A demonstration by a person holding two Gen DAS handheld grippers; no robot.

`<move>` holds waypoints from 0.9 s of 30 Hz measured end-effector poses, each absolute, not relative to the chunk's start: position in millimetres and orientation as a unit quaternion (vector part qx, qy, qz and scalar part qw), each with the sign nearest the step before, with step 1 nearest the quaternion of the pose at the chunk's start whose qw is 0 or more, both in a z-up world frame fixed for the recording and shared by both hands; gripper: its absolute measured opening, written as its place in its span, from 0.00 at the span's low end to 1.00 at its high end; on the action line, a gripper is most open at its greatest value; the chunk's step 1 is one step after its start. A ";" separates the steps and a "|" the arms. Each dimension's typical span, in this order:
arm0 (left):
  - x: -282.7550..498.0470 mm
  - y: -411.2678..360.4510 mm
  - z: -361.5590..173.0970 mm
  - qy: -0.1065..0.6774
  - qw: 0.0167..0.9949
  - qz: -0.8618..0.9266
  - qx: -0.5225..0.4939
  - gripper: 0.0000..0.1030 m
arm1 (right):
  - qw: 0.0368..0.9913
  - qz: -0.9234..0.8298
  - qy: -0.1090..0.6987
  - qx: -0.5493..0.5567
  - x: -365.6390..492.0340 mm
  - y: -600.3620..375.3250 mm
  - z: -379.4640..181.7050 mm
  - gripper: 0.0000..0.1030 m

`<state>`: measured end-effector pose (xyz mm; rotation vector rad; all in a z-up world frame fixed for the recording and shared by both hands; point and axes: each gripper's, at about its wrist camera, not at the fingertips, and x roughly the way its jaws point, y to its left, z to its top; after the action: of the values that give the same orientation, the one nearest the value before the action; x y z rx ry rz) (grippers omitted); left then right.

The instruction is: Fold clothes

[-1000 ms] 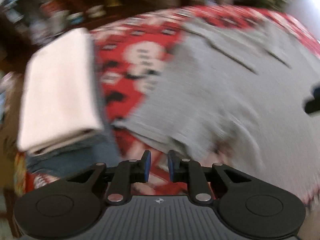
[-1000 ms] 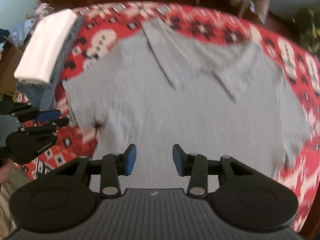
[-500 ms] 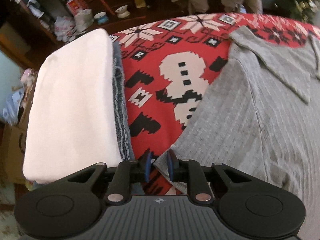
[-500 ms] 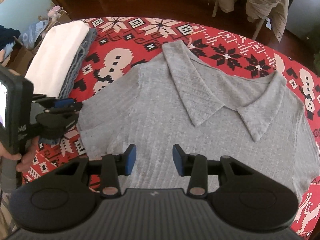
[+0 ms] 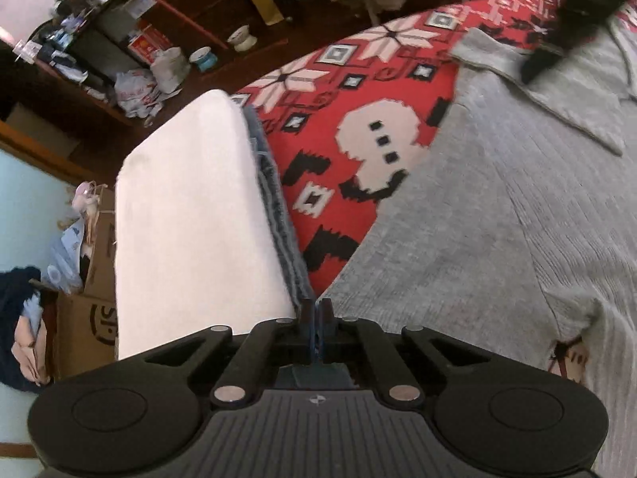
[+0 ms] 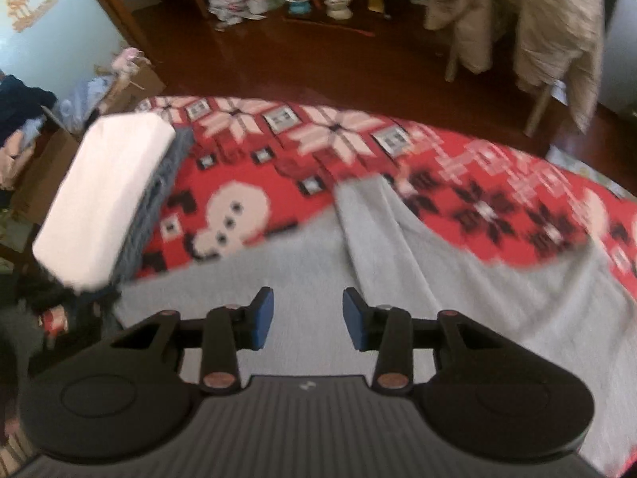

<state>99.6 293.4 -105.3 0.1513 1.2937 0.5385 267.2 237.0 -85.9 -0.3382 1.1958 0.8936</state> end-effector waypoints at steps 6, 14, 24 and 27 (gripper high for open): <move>100.0 287.4 -111.8 0.602 0.758 0.245 0.058 0.02 | 0.708 0.438 0.528 -0.168 291.5 292.7 -110.9 0.11; 97.2 284.3 -112.2 0.604 0.758 0.243 0.036 0.02 | 0.663 0.462 0.548 -0.216 276.3 298.1 -142.5 0.11; 96.4 283.5 -118.7 0.608 0.757 0.237 0.030 0.02 | 0.668 0.455 0.565 -0.167 279.7 293.5 -136.1 0.19; 97.0 284.9 -118.9 0.609 0.756 0.237 0.027 0.02 | 0.660 0.441 0.578 -0.189 280.8 307.3 -143.9 0.19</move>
<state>97.0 284.9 -118.9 0.0596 1.3286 0.5160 280.8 307.3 -143.9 -0.4267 1.3066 0.9983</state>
